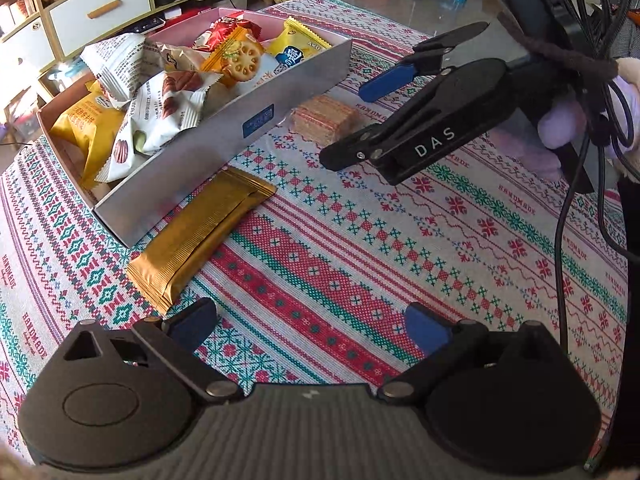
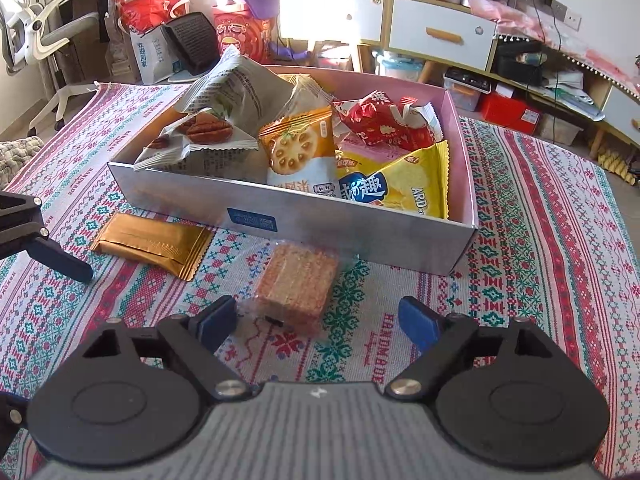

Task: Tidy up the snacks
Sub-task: 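Grasp the gold bar with the left tool while the right tool grasps the wafer cake, then carry the gold bar and wafer cake into the box and release both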

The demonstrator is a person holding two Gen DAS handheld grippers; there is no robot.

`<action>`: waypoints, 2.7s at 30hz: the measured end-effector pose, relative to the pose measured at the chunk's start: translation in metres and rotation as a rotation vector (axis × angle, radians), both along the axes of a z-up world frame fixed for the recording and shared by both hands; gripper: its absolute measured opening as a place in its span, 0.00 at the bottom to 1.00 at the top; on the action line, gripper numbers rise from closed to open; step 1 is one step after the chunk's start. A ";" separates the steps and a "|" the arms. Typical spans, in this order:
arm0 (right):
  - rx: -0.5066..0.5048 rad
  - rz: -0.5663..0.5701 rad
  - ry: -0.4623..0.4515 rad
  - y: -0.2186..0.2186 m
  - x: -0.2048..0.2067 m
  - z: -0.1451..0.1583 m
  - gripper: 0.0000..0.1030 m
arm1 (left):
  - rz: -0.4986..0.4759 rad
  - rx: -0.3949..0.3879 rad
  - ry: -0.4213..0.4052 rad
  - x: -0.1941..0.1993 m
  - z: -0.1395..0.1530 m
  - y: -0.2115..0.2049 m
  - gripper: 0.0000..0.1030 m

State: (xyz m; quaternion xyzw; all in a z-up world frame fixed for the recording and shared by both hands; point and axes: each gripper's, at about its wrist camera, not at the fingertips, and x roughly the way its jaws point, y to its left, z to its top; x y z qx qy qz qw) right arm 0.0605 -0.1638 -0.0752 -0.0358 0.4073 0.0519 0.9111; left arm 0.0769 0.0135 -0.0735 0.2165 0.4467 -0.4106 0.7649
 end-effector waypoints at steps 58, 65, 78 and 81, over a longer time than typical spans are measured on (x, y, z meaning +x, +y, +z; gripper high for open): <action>0.058 0.009 0.014 -0.020 0.006 0.007 0.43 | 0.445 -0.092 -0.015 0.031 0.005 -0.058 0.35; 0.059 0.011 0.043 -0.018 0.001 0.010 0.41 | 0.485 -0.075 0.016 0.028 0.006 -0.057 0.34; 0.135 -0.023 0.099 -0.026 0.001 0.022 0.31 | 0.509 -0.100 0.015 0.021 0.027 -0.050 0.33; 0.161 -0.035 0.105 -0.030 0.002 0.026 0.31 | 0.518 -0.115 0.012 0.021 0.034 -0.047 0.34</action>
